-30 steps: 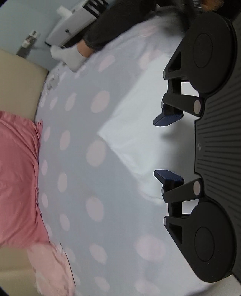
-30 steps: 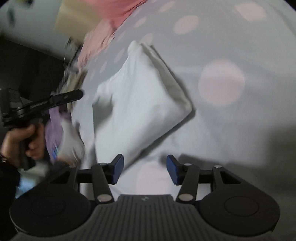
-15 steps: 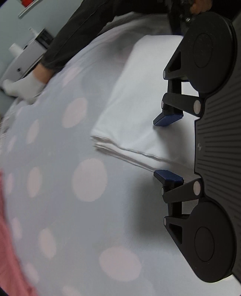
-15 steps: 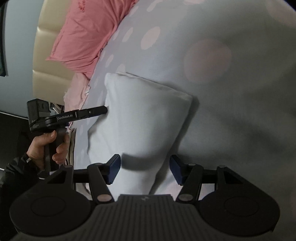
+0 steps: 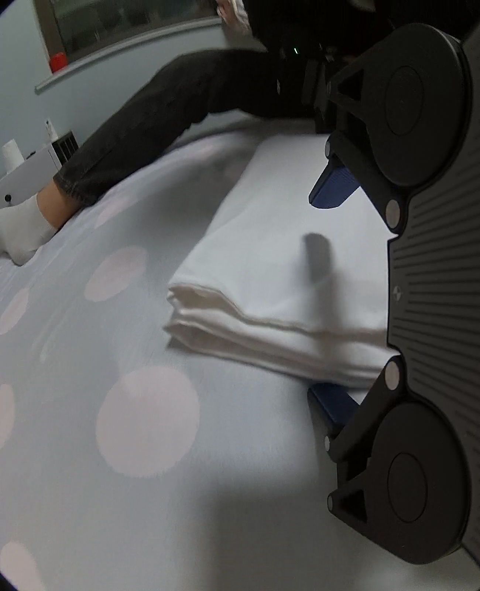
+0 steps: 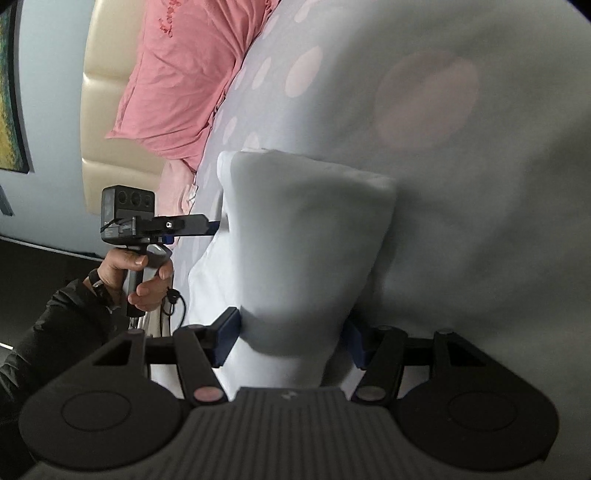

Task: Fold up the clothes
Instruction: 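Grasp the folded shirt's edge with both grippers, then lift the folded shirt with both grippers and carry it onto the stack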

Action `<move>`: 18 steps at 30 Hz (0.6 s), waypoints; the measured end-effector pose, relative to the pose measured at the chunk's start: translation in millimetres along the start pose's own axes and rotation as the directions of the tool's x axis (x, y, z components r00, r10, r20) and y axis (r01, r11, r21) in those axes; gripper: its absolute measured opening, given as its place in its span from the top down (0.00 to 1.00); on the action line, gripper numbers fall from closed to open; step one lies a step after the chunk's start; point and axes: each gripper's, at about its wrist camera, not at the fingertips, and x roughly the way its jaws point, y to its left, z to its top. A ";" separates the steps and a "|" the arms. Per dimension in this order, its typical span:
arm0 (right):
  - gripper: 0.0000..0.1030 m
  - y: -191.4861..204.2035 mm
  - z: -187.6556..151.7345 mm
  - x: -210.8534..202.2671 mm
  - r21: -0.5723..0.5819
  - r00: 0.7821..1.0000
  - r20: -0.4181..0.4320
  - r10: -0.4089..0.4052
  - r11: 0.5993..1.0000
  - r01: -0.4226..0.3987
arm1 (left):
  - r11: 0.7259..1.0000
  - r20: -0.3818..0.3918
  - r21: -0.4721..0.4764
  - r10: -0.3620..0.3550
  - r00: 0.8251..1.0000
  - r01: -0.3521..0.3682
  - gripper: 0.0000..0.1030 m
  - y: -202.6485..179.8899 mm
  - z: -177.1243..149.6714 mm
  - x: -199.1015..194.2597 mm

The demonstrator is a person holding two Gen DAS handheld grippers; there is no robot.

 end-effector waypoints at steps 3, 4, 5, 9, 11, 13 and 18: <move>0.34 4.9 -1.8 4.6 0.006 1.000 0.008 0.005 1.000 -0.005 | 1.000 -0.006 0.003 -0.010 1.000 0.010 0.16 -0.6 5.3 3.9; 0.35 5.3 -1.6 5.9 0.010 1.000 0.007 0.012 1.000 -0.012 | 1.000 -0.007 0.002 -0.005 1.000 0.005 0.58 -1.3 5.0 3.3; 0.40 4.0 -1.9 4.8 0.017 1.000 0.006 0.018 1.000 -0.018 | 1.000 -0.007 -0.005 -0.002 1.000 0.002 0.80 -1.2 3.7 2.1; 0.62 -1.4 2.8 6.9 0.038 0.999 -0.014 0.033 0.999 -0.033 | 1.000 0.018 -0.015 0.028 0.999 -0.028 0.80 -8.4 -1.2 3.3; 0.69 3.0 5.8 10.4 0.032 0.998 -0.019 0.054 0.998 -0.054 | 0.999 0.035 -0.019 0.040 0.999 -0.039 0.82 -12.3 -3.6 2.4; 0.75 8.7 9.1 8.2 -0.002 0.995 -0.026 0.093 0.996 -0.093 | 0.999 0.060 -0.017 0.044 0.997 -0.043 0.84 -18.3 -6.7 -3.9; 0.78 21.7 26.8 -9.2 -0.074 0.992 -0.007 0.127 0.989 -0.127 | 0.999 0.178 -0.033 0.045 0.983 -0.040 0.86 -42.0 -18.3 -39.1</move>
